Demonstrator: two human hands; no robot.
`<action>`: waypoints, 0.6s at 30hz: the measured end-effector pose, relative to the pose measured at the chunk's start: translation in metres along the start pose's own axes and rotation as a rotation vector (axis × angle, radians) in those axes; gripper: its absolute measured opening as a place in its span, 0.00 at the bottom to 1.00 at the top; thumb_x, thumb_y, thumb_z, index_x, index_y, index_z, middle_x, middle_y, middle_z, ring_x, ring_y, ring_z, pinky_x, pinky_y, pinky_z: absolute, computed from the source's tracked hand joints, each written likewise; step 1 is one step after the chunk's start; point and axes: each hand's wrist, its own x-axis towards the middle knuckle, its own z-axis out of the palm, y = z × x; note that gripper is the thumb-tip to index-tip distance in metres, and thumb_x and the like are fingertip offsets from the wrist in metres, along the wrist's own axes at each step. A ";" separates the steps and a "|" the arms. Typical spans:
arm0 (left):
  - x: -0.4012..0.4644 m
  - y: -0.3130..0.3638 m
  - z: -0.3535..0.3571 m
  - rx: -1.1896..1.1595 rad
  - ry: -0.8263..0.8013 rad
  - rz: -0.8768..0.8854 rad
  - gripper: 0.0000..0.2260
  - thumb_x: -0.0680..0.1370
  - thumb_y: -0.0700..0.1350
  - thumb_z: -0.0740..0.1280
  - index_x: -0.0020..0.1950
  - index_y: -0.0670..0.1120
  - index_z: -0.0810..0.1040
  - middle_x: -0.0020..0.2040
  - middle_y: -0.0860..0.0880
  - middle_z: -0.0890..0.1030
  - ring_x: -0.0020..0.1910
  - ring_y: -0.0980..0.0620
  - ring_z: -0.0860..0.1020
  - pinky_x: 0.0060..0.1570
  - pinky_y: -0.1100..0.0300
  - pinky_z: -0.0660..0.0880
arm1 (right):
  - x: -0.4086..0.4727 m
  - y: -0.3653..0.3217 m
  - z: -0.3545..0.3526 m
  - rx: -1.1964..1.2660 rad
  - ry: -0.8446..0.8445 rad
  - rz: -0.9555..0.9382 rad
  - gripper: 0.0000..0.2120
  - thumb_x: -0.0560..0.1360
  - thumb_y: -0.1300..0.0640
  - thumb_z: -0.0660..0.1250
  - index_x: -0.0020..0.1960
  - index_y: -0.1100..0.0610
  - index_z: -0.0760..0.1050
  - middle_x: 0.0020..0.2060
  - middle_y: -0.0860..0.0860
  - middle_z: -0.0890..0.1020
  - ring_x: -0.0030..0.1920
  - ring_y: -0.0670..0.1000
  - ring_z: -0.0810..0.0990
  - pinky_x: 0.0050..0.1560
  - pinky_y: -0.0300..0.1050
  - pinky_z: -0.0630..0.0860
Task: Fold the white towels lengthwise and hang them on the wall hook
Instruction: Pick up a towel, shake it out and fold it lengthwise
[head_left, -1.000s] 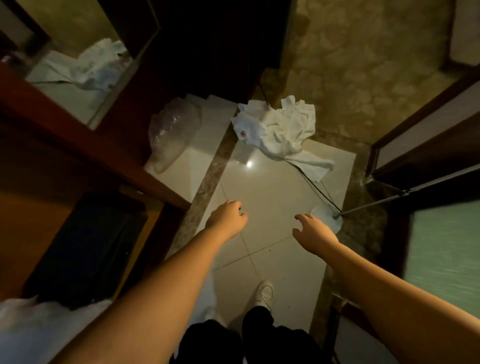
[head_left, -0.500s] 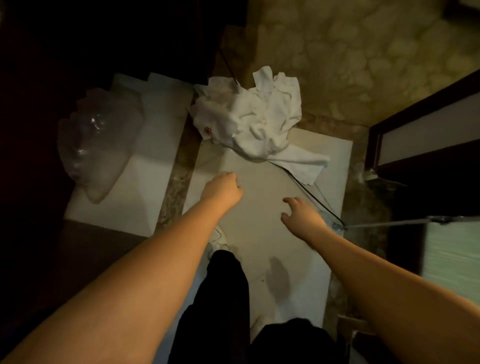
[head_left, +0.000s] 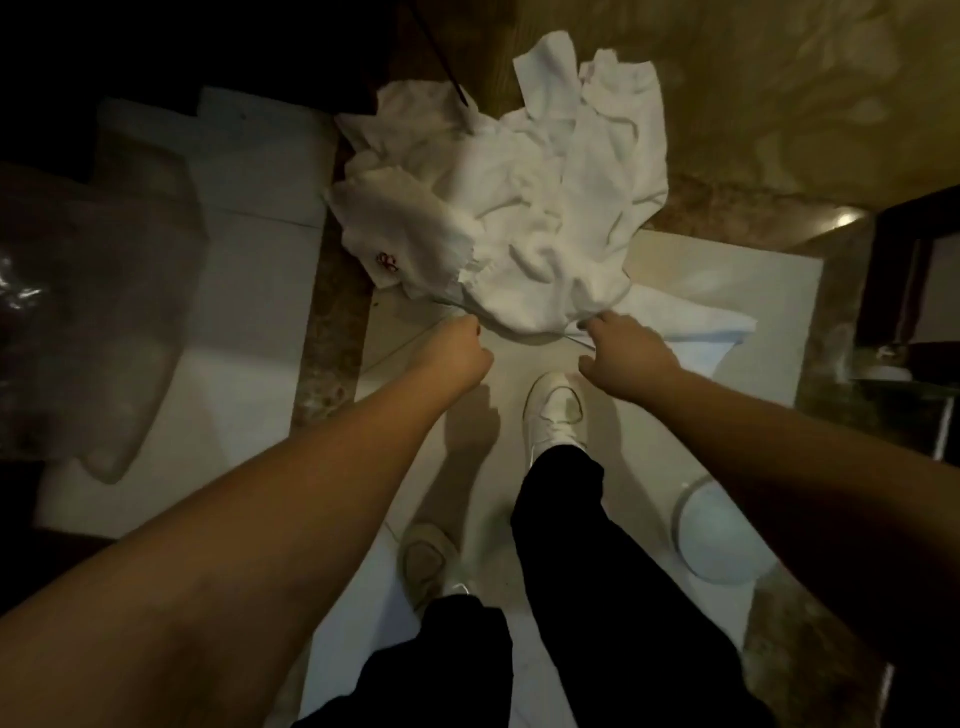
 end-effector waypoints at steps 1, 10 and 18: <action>0.019 0.001 0.003 -0.014 0.015 -0.010 0.20 0.80 0.43 0.64 0.72 0.43 0.69 0.71 0.41 0.71 0.64 0.40 0.74 0.61 0.47 0.75 | 0.023 0.003 -0.002 0.003 0.010 -0.015 0.27 0.78 0.52 0.67 0.75 0.56 0.68 0.70 0.58 0.71 0.67 0.61 0.72 0.63 0.55 0.71; 0.131 -0.008 0.025 -0.030 0.135 0.118 0.28 0.79 0.40 0.67 0.77 0.39 0.61 0.74 0.39 0.67 0.69 0.39 0.70 0.65 0.50 0.69 | 0.160 -0.013 -0.001 -0.262 0.147 -0.380 0.34 0.80 0.61 0.62 0.82 0.53 0.53 0.82 0.54 0.53 0.68 0.62 0.71 0.53 0.52 0.71; 0.149 -0.027 0.040 0.217 -0.008 0.102 0.05 0.79 0.46 0.65 0.49 0.45 0.73 0.56 0.39 0.81 0.55 0.37 0.78 0.45 0.55 0.69 | 0.168 0.000 0.016 -0.468 0.048 -0.206 0.11 0.84 0.58 0.57 0.64 0.55 0.72 0.59 0.56 0.74 0.54 0.60 0.79 0.42 0.51 0.69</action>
